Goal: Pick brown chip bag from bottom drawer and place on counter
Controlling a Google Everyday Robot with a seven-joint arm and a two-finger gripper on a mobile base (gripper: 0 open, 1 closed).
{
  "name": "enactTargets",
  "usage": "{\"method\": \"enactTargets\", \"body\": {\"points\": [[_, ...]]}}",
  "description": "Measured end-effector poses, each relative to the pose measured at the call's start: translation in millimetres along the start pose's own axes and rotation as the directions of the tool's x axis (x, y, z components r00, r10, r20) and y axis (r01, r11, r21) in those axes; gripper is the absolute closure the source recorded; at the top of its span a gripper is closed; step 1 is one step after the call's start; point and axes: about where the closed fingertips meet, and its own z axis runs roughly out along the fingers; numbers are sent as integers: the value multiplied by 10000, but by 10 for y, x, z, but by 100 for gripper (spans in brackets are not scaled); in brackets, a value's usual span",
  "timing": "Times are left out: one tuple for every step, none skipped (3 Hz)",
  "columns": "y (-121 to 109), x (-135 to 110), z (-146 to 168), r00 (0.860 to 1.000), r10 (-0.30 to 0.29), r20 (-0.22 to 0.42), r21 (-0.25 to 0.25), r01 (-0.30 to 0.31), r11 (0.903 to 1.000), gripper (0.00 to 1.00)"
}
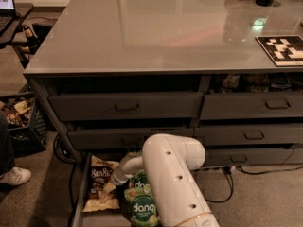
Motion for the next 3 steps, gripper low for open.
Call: {"method": "enactTargets", "body": {"points": [[261, -38, -191, 9985, -53, 546, -9, 53, 10000, 100], [445, -35, -324, 9950, -61, 998, -35, 65, 10000, 100], [591, -86, -459, 9913, -128, 1308, 114, 114, 9999, 100]]}}
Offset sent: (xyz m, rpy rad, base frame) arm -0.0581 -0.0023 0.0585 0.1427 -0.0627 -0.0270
